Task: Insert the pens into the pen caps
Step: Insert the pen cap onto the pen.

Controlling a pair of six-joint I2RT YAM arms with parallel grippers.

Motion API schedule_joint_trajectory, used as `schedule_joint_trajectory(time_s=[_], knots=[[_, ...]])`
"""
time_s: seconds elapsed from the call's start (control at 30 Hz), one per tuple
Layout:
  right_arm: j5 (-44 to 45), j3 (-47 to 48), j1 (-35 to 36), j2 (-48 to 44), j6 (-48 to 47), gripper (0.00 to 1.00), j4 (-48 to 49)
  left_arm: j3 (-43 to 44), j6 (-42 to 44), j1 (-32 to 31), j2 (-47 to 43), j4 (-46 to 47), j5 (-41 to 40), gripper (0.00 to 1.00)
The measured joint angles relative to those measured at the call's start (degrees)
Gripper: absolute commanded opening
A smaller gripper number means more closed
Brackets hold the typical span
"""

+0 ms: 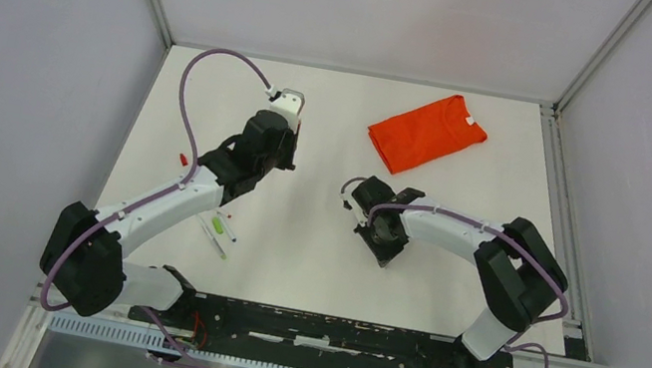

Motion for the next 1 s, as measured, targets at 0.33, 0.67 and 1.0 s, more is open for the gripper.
schedule_joint_trajectory(time_s=[0.33,0.67,1.0], knots=[[-0.2,-0.1,-0.3,-0.4,-0.1,0.00,0.0,0.1,0.0,0.0,0.0,0.0,0.0,0.02],[-7.5,-2.4,-6.2,-5.9,-2.0,0.00,2.3,0.1,0.0,0.0,-0.2,0.0,1.1,0.02],[-15.2,-3.9,-10.4,-12.8,-3.9,0.00,4.0,0.3,0.0,0.1,-1.3,0.0,4.9,0.02]])
